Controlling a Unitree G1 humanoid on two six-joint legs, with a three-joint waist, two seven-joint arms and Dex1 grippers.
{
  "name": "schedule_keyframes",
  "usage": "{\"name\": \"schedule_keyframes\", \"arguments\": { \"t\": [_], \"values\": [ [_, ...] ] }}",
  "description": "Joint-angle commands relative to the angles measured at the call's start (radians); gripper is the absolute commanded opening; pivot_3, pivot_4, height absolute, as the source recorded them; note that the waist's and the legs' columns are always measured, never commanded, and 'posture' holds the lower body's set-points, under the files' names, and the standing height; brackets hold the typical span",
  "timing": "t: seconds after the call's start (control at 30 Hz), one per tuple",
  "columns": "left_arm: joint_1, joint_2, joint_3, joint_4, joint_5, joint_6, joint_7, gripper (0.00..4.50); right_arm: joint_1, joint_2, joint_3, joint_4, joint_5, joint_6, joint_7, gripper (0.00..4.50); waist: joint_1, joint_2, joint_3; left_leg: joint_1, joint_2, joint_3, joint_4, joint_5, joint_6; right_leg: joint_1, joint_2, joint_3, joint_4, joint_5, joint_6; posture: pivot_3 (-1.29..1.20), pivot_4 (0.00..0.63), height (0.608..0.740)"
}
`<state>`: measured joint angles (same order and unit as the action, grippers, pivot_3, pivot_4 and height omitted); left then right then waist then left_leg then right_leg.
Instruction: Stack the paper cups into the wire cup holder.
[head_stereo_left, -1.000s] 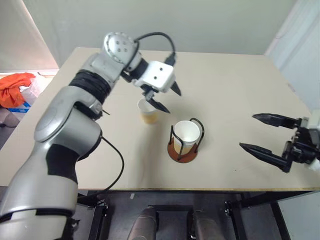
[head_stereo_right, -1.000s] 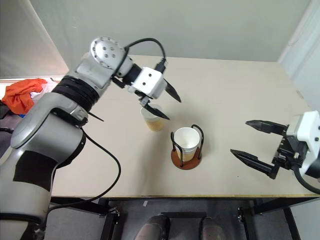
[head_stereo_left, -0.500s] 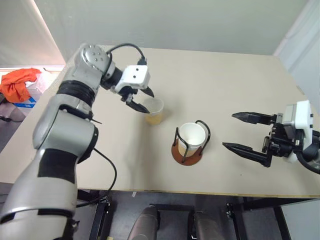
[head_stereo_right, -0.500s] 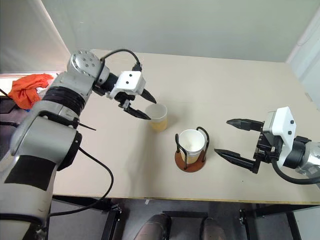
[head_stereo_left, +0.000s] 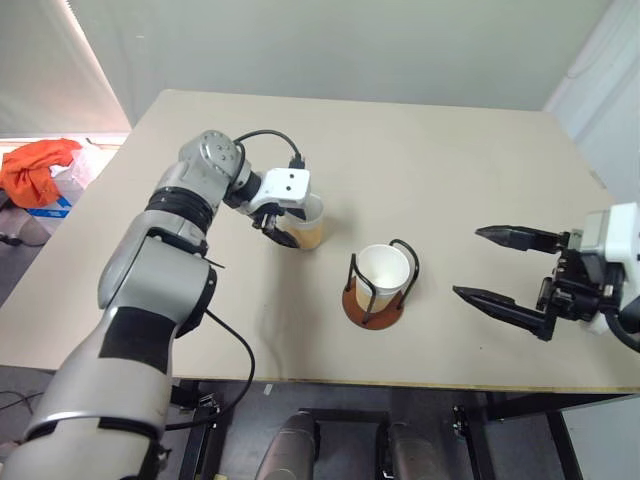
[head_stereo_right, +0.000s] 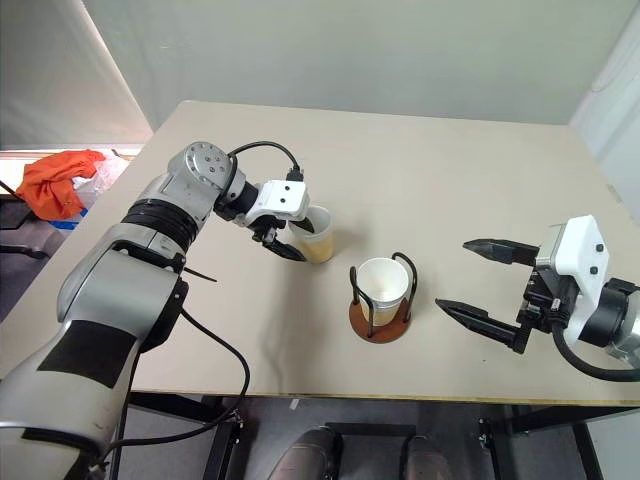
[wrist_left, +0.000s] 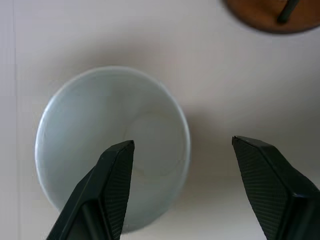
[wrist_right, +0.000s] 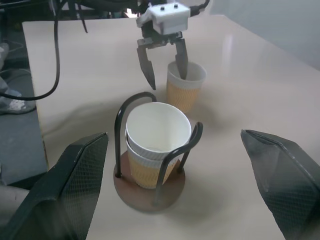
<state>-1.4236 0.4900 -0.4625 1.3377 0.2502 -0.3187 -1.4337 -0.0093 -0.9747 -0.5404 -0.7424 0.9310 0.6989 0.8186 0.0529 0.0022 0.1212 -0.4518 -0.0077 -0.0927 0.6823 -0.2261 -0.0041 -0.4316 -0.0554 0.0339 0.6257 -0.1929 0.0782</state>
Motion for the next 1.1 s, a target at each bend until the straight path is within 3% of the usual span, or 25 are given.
{"name": "schedule_keyframes", "arguments": {
  "t": [0.03, 0.23, 0.47, 0.6, 0.7, 0.9, 0.97, 1.1],
  "values": [
    [-0.015, -0.003, 0.039, -0.003, 0.015, 0.002, -0.004, 2.15, -0.007, -0.005, -0.060, -0.026, 0.062, 0.003, -0.023, 4.50, 0.000, 0.000, 0.000, 0.000, 0.000, 0.000, 0.000, 0.000, 0.000, 0.000, 0.000, 0.000, 0.000, 0.000, 0.000, 0.00, 0.150, 0.740],
    [-0.021, -0.001, 0.072, -0.008, 0.023, -0.006, -0.050, 0.02, 0.068, -0.009, -0.175, -0.046, 0.141, 0.023, 0.006, 4.50, 0.001, 0.000, 0.000, 0.000, -0.001, -0.001, 0.000, 0.000, 0.000, 0.000, 0.000, 0.001, 0.000, 0.000, 0.001, 0.00, 0.150, 0.740],
    [-0.059, 0.032, 0.141, -0.024, -0.021, -0.038, -0.168, 0.02, 0.400, 0.112, -0.598, -0.086, 0.311, 0.048, 0.093, 4.50, 0.006, 0.000, 0.000, -0.002, -0.002, 0.000, -0.001, -0.003, 0.003, -0.001, 0.000, 0.002, -0.001, -0.004, 0.001, 0.00, 0.150, 0.740],
    [-0.118, 0.024, 0.145, -0.042, -0.133, -0.067, -0.181, 0.02, 0.608, 0.208, -0.736, -0.142, 0.336, 0.017, 0.134, 4.50, 0.008, -0.002, -0.001, -0.002, -0.006, 0.000, -0.001, -0.005, 0.005, 0.000, 0.002, 0.001, 0.000, -0.011, 0.000, 0.00, 0.150, 0.740],
    [-0.144, 0.015, 0.068, -0.121, -0.323, -0.047, -0.181, 0.02, 0.644, 0.204, -0.717, -0.148, 0.281, -0.029, 0.133, 4.50, 0.005, -0.003, -0.001, 0.000, -0.009, 0.001, -0.001, -0.007, 0.006, 0.002, 0.001, 0.003, 0.000, -0.015, -0.002, 0.00, 0.150, 0.740],
    [-0.131, 0.145, -0.304, -0.514, -0.833, 0.040, -0.181, 0.02, 0.601, 0.158, -0.637, -0.167, 0.296, -0.073, 0.061, 4.50, -0.004, -0.003, 0.000, 0.003, -0.015, 0.005, -0.001, -0.008, 0.008, 0.003, -0.002, 0.019, 0.000, -0.011, 0.008, 0.00, 0.150, 0.740],
    [-0.142, 0.178, -0.381, -0.582, -0.921, 0.029, -0.181, 0.02, 0.598, 0.154, -0.623, -0.171, 0.297, -0.085, 0.052, 4.50, -0.005, -0.003, -0.001, 0.005, -0.015, 0.007, -0.001, -0.009, 0.009, 0.004, -0.001, 0.021, 0.001, -0.007, 0.016, 0.00, 0.150, 0.740],
    [-0.167, 0.237, -0.513, -0.678, -1.038, -0.013, -0.181, 0.02, 0.574, 0.131, -0.585, -0.171, 0.293, -0.099, 0.027, 4.50, -0.006, -0.003, -0.001, 0.007, -0.015, 0.010, 0.000, -0.010, 0.011, 0.005, -0.004, 0.023, 0.001, -0.008, 0.016, 0.00, 0.150, 0.740]
  ]
}}
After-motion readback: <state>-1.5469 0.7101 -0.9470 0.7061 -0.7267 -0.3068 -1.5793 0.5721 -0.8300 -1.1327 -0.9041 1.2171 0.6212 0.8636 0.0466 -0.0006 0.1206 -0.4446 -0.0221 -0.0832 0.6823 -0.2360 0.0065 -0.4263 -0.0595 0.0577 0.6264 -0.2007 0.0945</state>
